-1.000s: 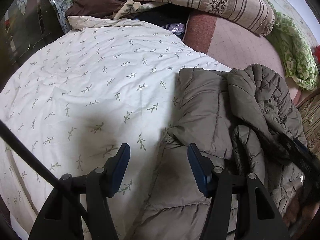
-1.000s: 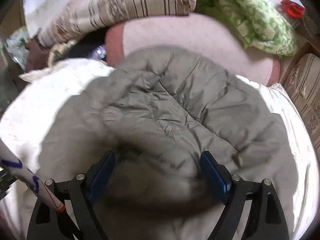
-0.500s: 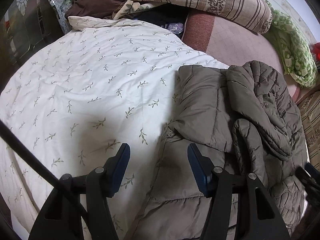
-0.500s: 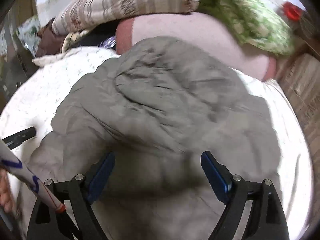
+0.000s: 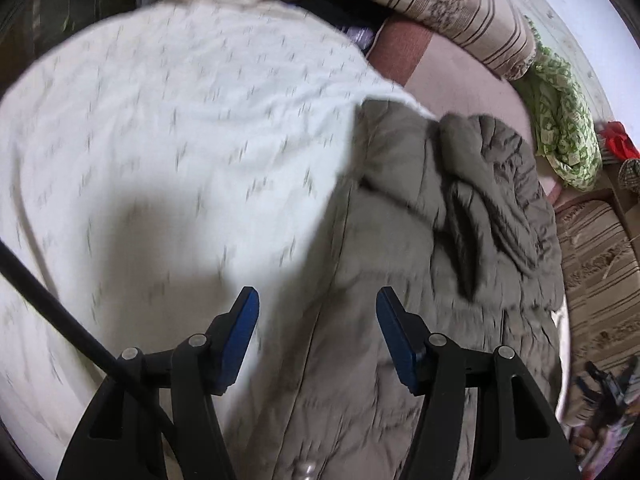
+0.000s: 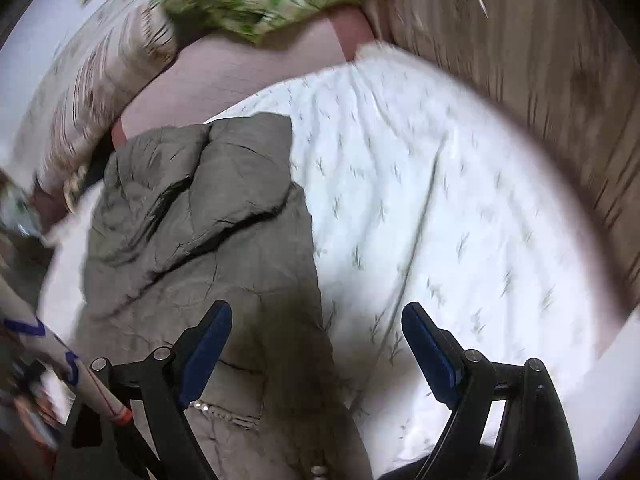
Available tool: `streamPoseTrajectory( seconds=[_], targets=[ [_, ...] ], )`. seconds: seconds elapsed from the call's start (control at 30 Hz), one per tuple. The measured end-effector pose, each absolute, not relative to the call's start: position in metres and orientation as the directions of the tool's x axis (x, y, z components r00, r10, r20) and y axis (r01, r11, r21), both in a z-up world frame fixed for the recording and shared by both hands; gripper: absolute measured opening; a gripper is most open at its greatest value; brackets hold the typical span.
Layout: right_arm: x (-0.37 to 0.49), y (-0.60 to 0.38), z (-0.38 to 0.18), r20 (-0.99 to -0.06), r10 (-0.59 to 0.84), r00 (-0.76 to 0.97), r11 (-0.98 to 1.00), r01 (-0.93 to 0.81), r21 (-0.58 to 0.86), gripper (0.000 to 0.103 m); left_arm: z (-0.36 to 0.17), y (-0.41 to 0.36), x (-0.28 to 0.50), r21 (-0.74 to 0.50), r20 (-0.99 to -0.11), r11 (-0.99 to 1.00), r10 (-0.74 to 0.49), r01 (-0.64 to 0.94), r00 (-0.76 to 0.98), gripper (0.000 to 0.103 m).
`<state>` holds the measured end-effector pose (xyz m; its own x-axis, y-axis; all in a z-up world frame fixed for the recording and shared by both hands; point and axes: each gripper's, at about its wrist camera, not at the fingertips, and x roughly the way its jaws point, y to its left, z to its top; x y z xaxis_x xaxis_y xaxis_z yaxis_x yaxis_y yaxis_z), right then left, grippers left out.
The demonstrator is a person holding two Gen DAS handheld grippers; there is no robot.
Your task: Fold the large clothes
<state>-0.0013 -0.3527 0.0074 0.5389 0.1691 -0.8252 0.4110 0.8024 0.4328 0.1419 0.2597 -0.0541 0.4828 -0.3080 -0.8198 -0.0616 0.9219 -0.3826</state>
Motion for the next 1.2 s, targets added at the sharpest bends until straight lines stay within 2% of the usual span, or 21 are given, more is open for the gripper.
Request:
streamPoseTrajectory(
  seconds=[0.2,0.3,0.4,0.6,0.83,1.03,1.1,1.2],
  targets=[
    [0.015,-0.349,-0.043,-0.781,0.332,0.529,0.712,0.403,0.576,0.088,-0.087,0.264,0.129,-0.51,-0.806,0.858,-0.453,-0.059,0.382,0.06],
    [0.015,-0.341,-0.06,-0.725,0.447,0.524,0.647,0.37,0.667,0.088,-0.1,0.256,0.122,-0.547,-0.799,0.837,-0.515,-0.02,0.312,0.06],
    [0.011,-0.325,-0.065,-0.725,0.481,0.493,0.661,0.339,0.669,0.088,-0.1,0.254,0.114,-0.546,-0.796,0.838,-0.519,0.002,0.311,0.06],
    [-0.012,-0.307,-0.055,-0.689,0.531,0.493,0.658,0.272,0.702,0.088,-0.102,0.265,0.082,-0.652,-0.73,0.758,-0.626,-0.006,0.274,0.06],
    [-0.046,-0.31,-0.046,-0.556,0.625,0.548,0.526,0.231,0.819,0.087,-0.09,0.26,0.039,-0.672,-0.697,0.74,-0.647,0.03,0.31,0.06],
    [-0.069,-0.29,-0.048,-0.594,0.632,0.497,0.581,0.202,0.788,0.087,-0.098,0.248,0.021,-0.616,-0.736,0.786,-0.598,0.051,0.316,0.06],
    [-0.08,-0.291,-0.051,-0.602,0.626,0.496,0.586,0.21,0.783,0.084,-0.099,0.248,0.016,-0.614,-0.735,0.787,-0.597,0.056,0.322,0.06],
    [-0.093,-0.295,-0.05,-0.599,0.617,0.51,0.574,0.228,0.786,0.069,-0.094,0.248,0.007,-0.616,-0.725,0.785,-0.597,0.064,0.343,0.06]
  ],
)
